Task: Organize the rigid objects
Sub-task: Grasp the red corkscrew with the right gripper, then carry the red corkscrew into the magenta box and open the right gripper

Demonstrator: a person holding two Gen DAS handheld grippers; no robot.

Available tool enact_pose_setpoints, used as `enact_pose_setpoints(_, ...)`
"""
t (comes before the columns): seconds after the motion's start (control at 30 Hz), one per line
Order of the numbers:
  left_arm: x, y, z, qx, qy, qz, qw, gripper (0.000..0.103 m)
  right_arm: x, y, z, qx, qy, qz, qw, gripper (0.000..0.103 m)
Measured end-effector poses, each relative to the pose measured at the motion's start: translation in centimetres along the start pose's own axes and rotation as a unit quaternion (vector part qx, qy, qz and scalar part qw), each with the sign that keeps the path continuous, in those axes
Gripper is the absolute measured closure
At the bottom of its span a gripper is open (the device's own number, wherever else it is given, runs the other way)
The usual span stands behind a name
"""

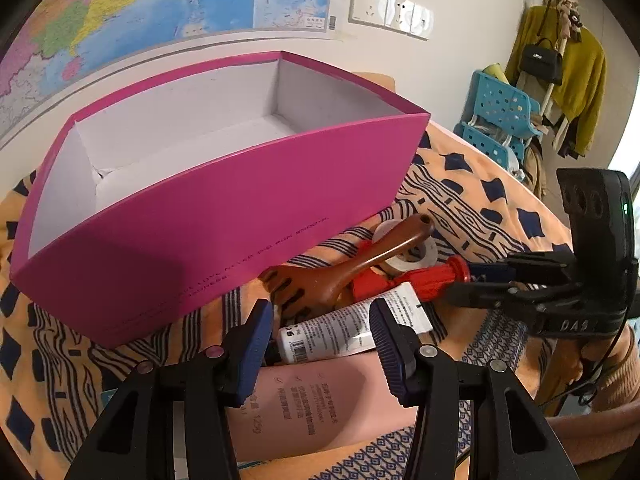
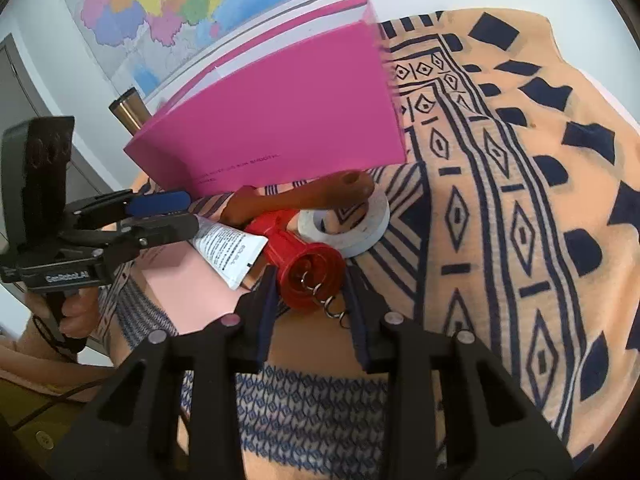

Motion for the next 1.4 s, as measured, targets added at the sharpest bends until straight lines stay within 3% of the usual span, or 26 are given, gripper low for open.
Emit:
enact_pose_setpoints(0.5,0.4,0.0,2.6,-0.033,0.034,0.001,0.9989,0.052,4.5,-0.9,3.1,-0.055,-0.025,0.043,0.997,0.072)
enact_pose_setpoints(0.87,-2.0,-0.8,5.5,-0.033,0.114,-0.025,0.9926,0.053,4.7,0.5,5.0,-0.086,-0.03,0.04,0.995,0.072)
enact_pose_setpoints(1.07,-5.0,-1.3,5.8,-0.009,0.139,-0.06,0.9884,0.068,4.5,0.8,4.8,-0.087,-0.037,0.041,0.995,0.073)
enact_pose_setpoints(1.4,-3.8,-1.5,5.7,-0.008,0.114,-0.047,0.9923,0.07,4.6,0.2,3.4,-0.056,-0.035,0.043,0.997,0.073)
Point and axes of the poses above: each gripper's, at about its wrist camera, not at the fingertips, and x roughly against the way its jaws point, z to its right, y to its underside, the point moved 2 cm from there along -x, roughly the way its jaws point, and after that the axes turned 6 degrees about z, right-handed, at the moved point
